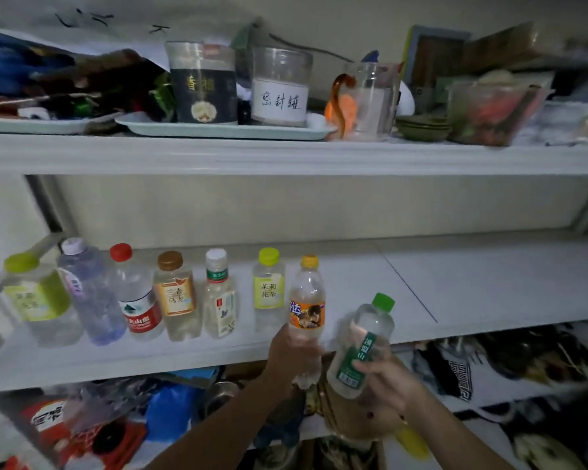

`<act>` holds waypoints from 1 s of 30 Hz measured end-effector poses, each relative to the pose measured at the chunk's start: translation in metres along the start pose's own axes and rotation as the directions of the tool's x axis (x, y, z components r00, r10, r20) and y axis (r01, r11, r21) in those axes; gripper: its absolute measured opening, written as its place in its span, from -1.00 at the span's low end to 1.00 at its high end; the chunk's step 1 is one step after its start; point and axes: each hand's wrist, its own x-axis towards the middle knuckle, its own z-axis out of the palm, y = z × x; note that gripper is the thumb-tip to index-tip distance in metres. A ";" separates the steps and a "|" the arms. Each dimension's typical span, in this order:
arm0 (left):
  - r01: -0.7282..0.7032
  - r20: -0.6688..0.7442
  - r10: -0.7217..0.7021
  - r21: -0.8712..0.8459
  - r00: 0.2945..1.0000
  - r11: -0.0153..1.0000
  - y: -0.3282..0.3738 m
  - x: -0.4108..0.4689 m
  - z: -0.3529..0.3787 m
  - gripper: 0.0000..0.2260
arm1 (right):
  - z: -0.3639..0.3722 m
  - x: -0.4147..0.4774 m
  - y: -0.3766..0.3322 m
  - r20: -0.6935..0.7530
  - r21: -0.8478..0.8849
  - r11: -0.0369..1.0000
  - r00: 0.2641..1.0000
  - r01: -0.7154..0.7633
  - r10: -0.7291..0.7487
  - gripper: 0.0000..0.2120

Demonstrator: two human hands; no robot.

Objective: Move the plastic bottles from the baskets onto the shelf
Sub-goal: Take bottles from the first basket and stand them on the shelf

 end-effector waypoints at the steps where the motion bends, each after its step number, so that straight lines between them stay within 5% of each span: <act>1: -0.052 -0.034 0.053 0.027 0.998 0.998 0.002 0.006 0.008 -0.57 | -0.004 0.003 -0.009 -0.015 -0.038 0.999 1.000 0.015 -0.015 0.03; 8: -0.106 -0.169 0.102 -0.011 0.980 0.994 0.024 0.070 0.050 -0.57 | -0.019 0.054 -0.065 -0.013 -0.273 0.954 0.991 0.126 -0.134 -0.29; 17: -0.043 -0.380 0.048 0.023 0.924 0.999 0.013 0.122 0.060 -0.61 | -0.024 0.134 -0.071 -0.003 -0.523 0.850 0.997 0.069 -0.082 -0.35; 23: -0.105 -0.392 0.167 0.174 0.905 0.979 0.004 0.125 0.063 -0.53 | -0.026 0.161 -0.059 0.088 -0.678 0.702 0.972 0.217 -0.216 -0.22; 27: -0.053 -0.416 0.167 0.272 0.894 0.961 -0.012 0.117 0.066 -0.48 | -0.024 0.157 -0.042 0.040 -0.842 0.480 0.916 0.246 -0.400 -0.35; 30: -0.036 -0.438 0.189 0.335 0.879 0.941 -0.013 0.114 0.069 -0.57 | -0.032 0.159 -0.035 0.060 -0.838 0.475 0.910 0.269 -0.410 -0.22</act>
